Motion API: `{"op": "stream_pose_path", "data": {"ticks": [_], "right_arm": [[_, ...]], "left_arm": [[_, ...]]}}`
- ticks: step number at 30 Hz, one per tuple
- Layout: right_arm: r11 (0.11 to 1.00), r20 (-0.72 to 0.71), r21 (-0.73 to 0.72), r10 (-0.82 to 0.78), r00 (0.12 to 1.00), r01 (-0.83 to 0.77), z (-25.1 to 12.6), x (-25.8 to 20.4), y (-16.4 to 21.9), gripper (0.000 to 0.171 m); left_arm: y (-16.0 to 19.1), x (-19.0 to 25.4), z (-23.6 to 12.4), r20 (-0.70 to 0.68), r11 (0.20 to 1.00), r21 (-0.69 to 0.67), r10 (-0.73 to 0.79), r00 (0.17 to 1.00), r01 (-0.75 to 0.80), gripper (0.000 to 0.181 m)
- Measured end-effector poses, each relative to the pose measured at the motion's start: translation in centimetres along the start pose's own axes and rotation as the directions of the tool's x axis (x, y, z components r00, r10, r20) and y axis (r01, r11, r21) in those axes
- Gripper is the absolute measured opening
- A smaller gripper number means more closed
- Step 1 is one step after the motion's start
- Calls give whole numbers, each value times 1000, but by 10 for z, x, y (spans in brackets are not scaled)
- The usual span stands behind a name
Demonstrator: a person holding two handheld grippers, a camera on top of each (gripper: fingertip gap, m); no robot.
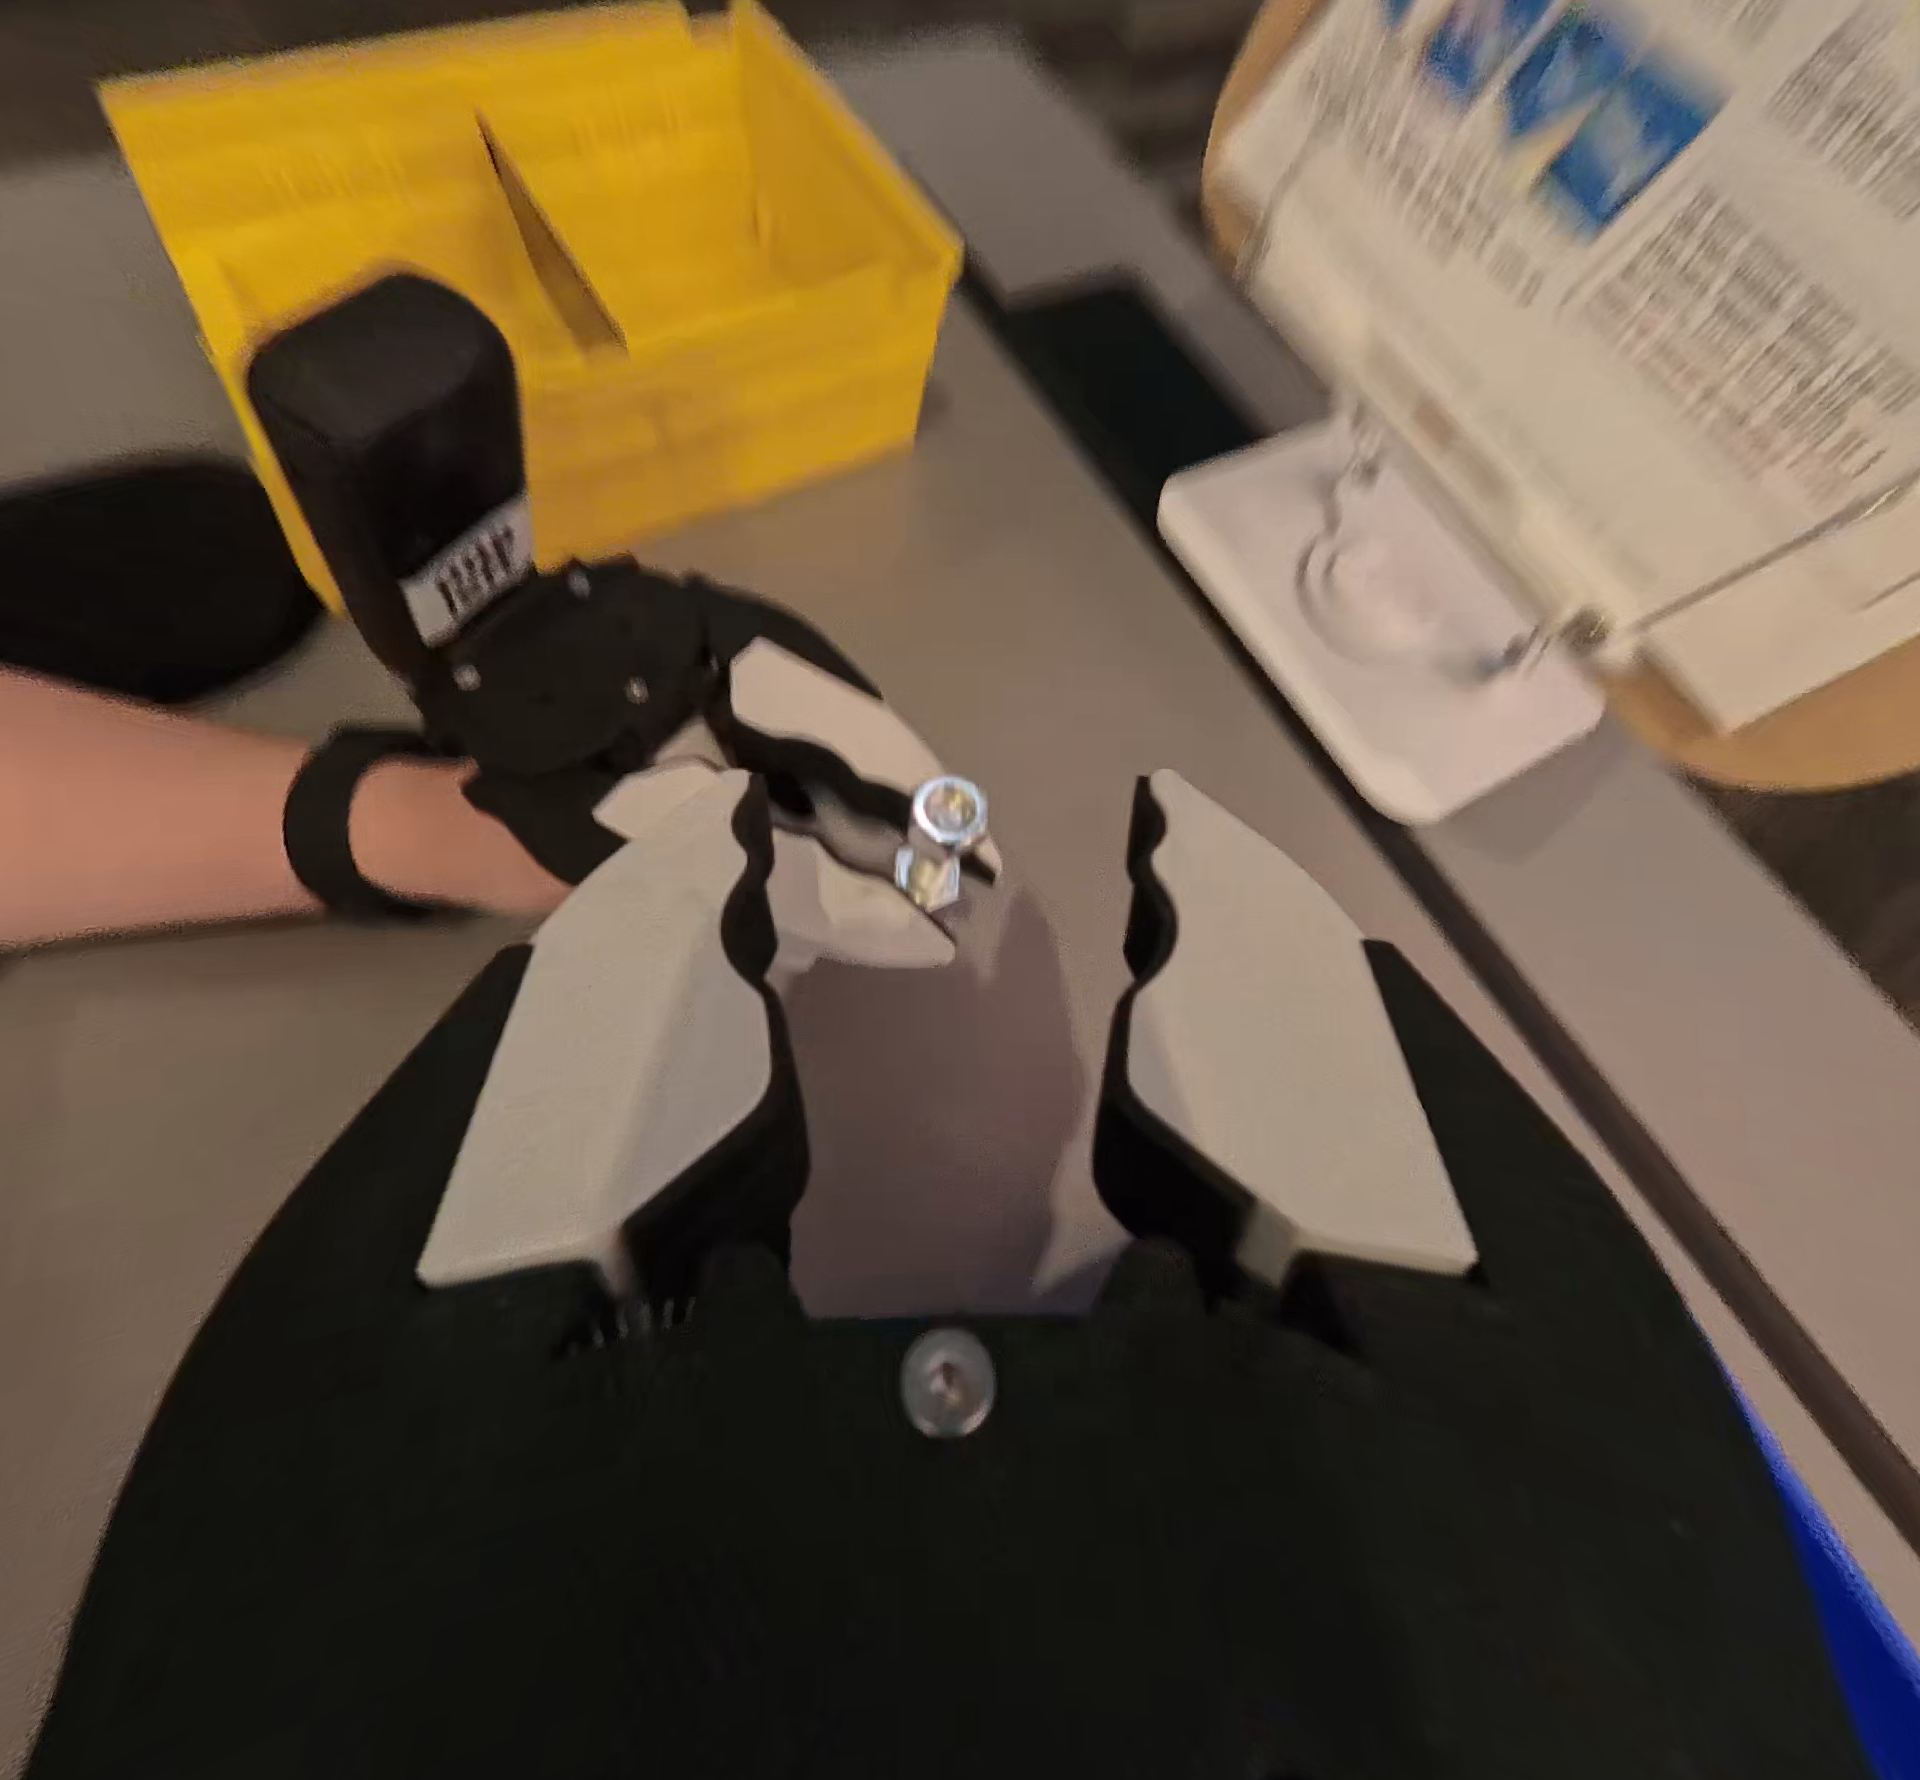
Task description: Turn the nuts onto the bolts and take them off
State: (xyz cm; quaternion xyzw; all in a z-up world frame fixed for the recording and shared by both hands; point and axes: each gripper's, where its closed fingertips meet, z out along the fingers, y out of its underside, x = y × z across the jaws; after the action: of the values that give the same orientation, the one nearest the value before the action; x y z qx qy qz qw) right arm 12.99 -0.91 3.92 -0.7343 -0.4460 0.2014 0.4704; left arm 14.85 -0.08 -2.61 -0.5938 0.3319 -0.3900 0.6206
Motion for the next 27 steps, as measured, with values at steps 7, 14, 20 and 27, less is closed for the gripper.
{"op": "stream_pose_path", "data": {"ticks": [7, 14, 20, 27], "right_arm": [[872, 243, 471, 19, 970, -135, -36, -26, -66, 89], [744, 432, 623, -67, 900, -244, -70, -59, -91, 90], [796, 420, 590, -157, 894, -137, -64, -88, -89, 93], [800, 373, 593, -174, 911, -90, -59, -94, -91, 98]], "left_arm": [[-59, 31, -11, -164, 999, -34, 9, 986, -15, 18], [-112, 66, -34, -241, 996, -54, 57, 969, -72, 18], [-123, 78, -36, -261, 999, -39, 19, 965, -30, 18], [-127, 62, -41, -205, 999, -41, -7, 979, -1, 18]]}}
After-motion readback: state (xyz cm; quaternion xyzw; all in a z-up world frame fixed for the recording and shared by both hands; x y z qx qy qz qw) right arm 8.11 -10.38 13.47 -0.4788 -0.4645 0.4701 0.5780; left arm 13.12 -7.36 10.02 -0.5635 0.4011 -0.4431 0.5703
